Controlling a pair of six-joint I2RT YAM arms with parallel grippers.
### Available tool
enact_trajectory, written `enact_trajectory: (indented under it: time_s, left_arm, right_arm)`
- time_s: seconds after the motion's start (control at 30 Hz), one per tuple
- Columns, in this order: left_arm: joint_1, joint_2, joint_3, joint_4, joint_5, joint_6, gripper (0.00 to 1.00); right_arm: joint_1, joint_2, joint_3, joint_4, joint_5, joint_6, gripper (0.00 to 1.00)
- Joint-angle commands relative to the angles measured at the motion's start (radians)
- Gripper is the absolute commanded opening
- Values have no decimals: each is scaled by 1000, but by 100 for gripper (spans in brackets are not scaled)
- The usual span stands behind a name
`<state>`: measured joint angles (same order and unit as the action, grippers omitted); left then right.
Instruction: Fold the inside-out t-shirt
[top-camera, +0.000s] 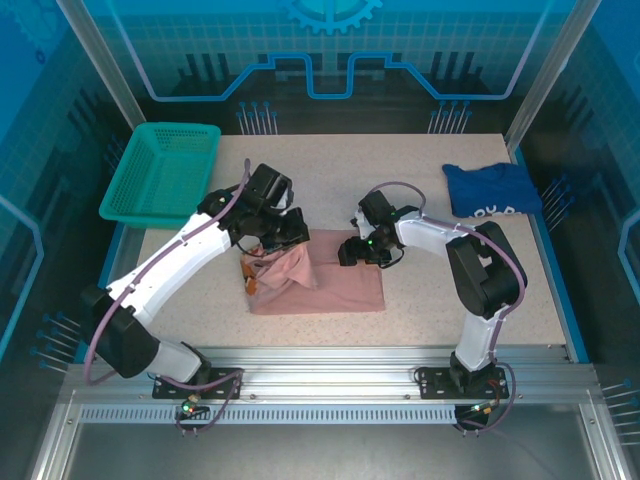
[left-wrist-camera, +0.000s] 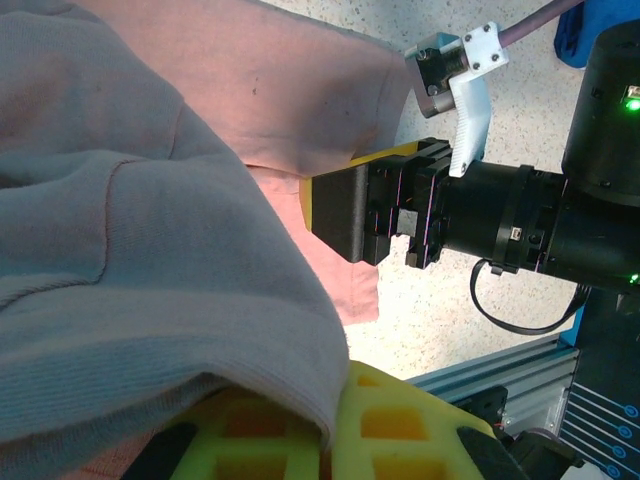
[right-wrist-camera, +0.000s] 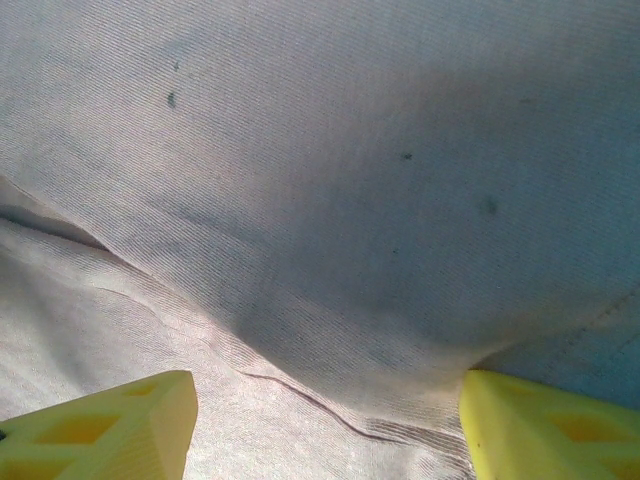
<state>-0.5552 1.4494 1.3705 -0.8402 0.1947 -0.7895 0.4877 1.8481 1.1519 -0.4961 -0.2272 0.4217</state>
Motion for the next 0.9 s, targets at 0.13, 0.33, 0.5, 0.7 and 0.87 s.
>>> enact_trajectory:
  time_s: [0.13,0.33,0.5,0.7,0.87]
  left_arm:
    - [-30,29,34,52,35,-31,0]
    - [-73,111,35,115,-12,-37,0]
    - [-167,352,121,316,-67,-95,17]
    - [-279,777,729,57,59,78,48]
    - [-226,501,458,49,-105,223,67]
  right_arm:
    - [-22,-26,8,1,-80,3,71]
    - [-84,-144,-18,-11,-92,10,71]
    - [-217,-270,-91,-64,-43,-20,72]
    - [-413,-445,-206,-87,-6,-29,73]
    - [-401,-495,-261,21,-25,7,74]
